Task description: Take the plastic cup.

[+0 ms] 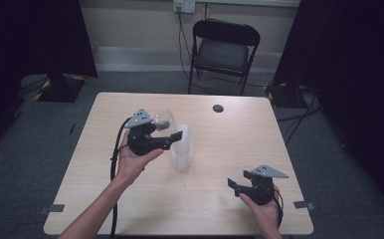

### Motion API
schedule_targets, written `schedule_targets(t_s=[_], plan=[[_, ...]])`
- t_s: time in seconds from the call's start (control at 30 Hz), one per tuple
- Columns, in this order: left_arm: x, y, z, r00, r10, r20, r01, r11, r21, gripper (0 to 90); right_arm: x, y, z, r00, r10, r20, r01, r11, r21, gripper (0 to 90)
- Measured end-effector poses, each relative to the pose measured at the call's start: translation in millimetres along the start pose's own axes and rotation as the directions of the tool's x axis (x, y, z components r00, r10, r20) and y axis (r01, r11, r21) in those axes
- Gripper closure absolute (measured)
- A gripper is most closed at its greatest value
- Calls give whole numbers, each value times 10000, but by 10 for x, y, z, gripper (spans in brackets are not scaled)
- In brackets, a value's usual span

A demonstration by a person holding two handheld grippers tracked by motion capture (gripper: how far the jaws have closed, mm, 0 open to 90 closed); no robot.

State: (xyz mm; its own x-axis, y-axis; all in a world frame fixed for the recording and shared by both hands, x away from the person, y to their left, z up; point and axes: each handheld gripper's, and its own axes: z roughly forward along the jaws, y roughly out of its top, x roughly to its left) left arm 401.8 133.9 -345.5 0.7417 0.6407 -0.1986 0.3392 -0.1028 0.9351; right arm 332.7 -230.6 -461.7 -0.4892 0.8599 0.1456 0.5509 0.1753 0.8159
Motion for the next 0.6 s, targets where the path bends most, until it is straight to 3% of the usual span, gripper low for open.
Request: schedule_targets(t_s=[0.27,0.6], plan=[[-14,-64,-65,9992,-372,167,367,9989,280,354,43,10,-17,9998,-165,-106,164,9998,-71,297],[-55,-184,-115,9982,-556,203,539,9957,758,348,130,12,-4,9982,-439,-398,426,9985,-331,345]])
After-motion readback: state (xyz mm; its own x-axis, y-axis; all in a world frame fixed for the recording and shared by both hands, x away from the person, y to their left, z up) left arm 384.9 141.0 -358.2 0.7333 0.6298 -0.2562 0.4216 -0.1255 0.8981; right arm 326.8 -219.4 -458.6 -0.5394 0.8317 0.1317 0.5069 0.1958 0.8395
